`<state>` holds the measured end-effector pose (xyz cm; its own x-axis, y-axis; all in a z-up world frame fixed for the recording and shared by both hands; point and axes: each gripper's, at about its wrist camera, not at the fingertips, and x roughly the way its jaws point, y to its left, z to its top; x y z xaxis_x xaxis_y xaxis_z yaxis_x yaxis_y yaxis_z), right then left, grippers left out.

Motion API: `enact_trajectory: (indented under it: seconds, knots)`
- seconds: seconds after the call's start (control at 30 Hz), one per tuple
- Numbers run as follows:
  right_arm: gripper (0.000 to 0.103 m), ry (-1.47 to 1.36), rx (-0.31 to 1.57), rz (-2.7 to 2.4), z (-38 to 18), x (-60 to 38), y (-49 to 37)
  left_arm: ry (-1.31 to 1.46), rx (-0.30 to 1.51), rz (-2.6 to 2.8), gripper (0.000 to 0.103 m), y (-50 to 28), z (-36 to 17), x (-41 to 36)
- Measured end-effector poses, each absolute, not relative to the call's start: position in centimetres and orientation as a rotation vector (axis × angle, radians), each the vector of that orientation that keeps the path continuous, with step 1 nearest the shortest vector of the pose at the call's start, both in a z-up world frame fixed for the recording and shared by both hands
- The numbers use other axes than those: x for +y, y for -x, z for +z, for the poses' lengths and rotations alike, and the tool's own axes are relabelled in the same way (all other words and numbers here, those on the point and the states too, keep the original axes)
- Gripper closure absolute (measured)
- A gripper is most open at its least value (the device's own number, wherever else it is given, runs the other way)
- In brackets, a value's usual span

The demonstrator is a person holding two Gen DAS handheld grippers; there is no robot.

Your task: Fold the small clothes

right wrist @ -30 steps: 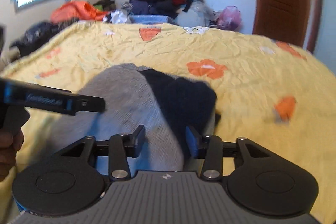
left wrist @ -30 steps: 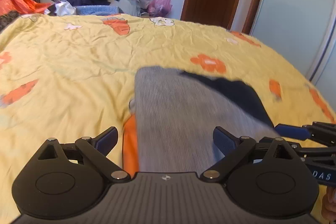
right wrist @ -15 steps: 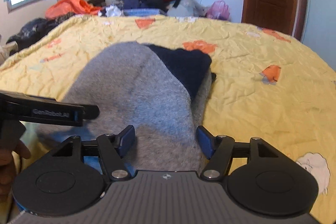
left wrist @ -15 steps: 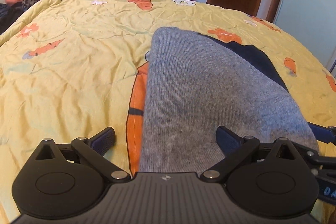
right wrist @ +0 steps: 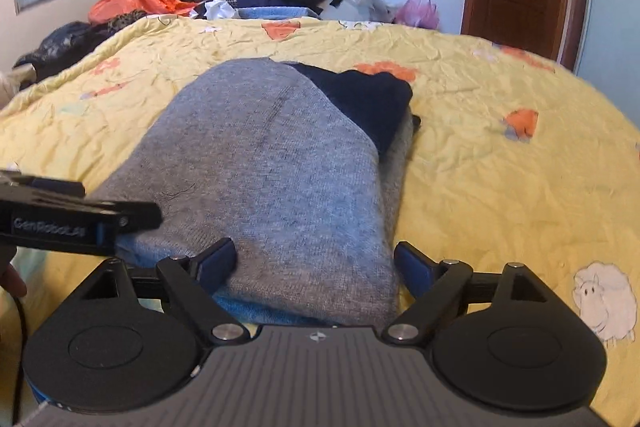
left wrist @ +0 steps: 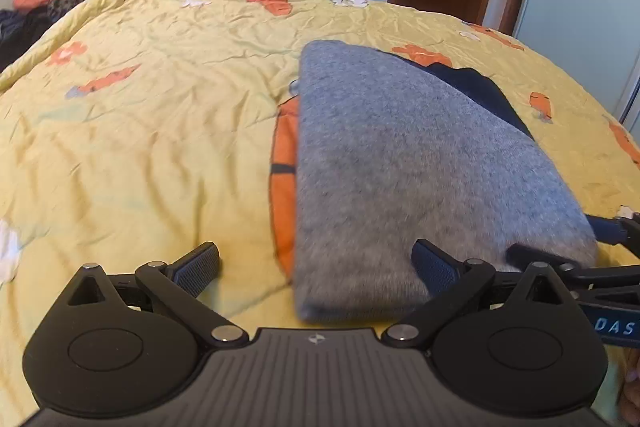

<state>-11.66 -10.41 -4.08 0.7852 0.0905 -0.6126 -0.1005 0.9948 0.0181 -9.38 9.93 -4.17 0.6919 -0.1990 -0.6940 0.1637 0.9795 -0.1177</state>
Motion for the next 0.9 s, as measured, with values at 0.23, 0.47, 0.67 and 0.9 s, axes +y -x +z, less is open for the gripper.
enact_trajectory:
  seconds: [0.23,0.47,0.67,0.9]
  knots:
    - [0.008,0.068,0.608,0.067,-4.4,-10.9,14.8,-0.112,0.745,-0.187,0.000,13.3,-5.0,10.6]
    - [0.000,0.038,0.681,0.004,-5.4,-11.5,14.7,-0.044,0.700,-0.134,0.000,13.6,-5.5,10.9]
    - [0.000,0.010,0.694,0.017,-5.8,-11.9,14.7,-0.025,0.692,-0.141,0.000,12.8,-5.5,10.6]
    - [0.000,0.001,0.694,0.016,-5.7,-12.0,14.6,-0.027,0.707,-0.127,0.000,12.4,-5.5,10.3]
